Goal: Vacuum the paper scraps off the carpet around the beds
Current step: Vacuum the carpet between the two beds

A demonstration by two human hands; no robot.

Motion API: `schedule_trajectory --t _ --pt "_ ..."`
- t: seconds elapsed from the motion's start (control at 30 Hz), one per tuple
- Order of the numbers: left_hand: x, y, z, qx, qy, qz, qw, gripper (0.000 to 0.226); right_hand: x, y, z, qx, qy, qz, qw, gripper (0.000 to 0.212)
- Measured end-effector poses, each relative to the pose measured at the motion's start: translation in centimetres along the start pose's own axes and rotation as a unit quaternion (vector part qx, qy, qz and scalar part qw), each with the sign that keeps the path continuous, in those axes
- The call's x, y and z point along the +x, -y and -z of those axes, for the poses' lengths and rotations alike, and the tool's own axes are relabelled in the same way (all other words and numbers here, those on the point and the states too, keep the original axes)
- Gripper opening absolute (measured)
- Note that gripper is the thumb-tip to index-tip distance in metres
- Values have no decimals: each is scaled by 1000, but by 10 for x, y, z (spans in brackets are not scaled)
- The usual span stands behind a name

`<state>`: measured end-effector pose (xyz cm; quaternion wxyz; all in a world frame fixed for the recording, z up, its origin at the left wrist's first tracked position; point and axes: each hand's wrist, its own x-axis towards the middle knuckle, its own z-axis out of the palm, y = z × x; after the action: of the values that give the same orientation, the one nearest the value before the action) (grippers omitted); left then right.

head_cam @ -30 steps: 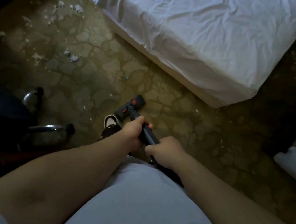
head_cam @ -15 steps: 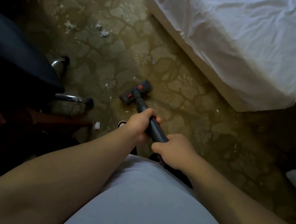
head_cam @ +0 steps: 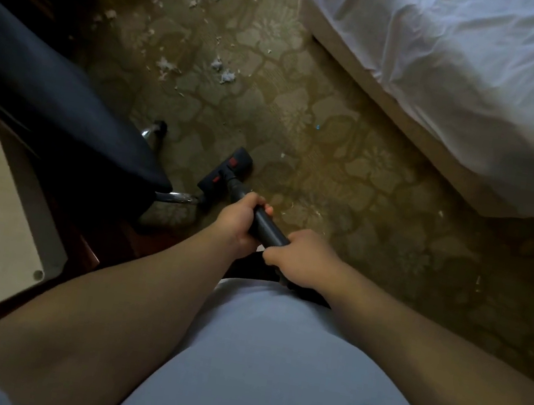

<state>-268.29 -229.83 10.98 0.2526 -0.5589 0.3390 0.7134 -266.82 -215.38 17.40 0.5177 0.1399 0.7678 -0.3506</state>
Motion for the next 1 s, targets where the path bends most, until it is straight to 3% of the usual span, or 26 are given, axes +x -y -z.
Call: schedule_trajectory --t 0.4,0.67,0.83,1.0 --pt "-6 33 -35 19 -12 27 999 5 -16 -32 27 15 4 -26 1000 30" --pt "-21 140 -103 40 14 32 999 9 -57 -136 84 -22 -4 -40 999 33" --pt "-36 224 -170 55 45 31 997 8 -93 -223 131 36 0 -69 997 42" --pt "-52 278 -216 86 68 75 991 6 -131 -274 162 84 -39 -92 991 29"
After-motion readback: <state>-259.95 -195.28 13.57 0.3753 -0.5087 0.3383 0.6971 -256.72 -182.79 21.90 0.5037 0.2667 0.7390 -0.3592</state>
